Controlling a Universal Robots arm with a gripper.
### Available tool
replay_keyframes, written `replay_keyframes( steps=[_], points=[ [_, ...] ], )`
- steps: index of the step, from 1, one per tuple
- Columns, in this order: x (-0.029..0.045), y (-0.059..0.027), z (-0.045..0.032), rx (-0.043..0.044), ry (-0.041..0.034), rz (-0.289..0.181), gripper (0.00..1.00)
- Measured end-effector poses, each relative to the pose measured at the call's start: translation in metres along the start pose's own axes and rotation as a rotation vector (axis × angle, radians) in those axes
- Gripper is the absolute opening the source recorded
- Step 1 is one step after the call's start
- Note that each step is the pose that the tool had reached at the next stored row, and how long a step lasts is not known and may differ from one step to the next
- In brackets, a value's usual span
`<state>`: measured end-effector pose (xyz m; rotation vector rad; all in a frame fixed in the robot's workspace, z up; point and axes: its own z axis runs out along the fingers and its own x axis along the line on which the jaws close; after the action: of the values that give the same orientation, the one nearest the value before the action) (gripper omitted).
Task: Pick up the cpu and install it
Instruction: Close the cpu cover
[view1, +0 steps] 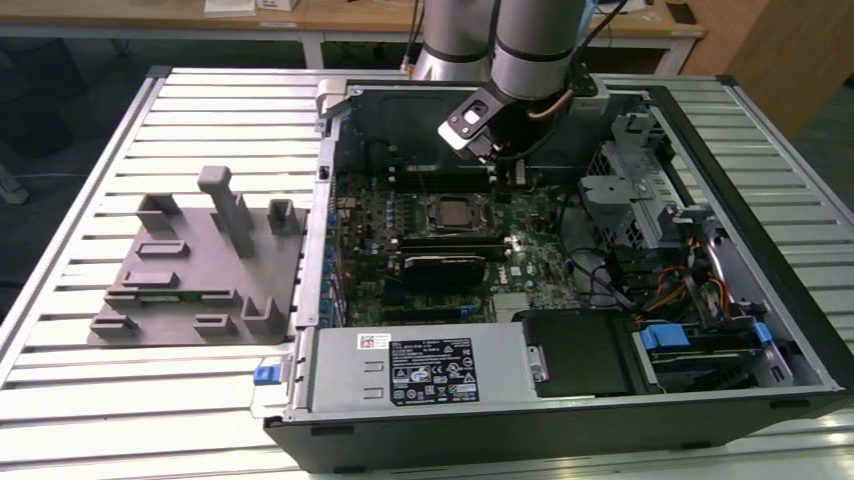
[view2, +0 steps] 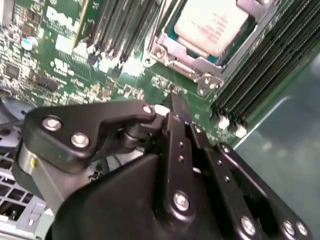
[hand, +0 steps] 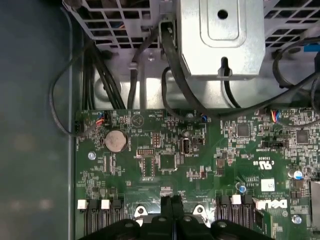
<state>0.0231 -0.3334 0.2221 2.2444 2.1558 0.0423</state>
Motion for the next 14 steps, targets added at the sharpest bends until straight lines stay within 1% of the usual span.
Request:
replay_keyframes(
  steps=[14],
  points=[
    [0.0,0.0,-0.0001,-0.0001,0.0002,0.0,0.11]
  ],
)
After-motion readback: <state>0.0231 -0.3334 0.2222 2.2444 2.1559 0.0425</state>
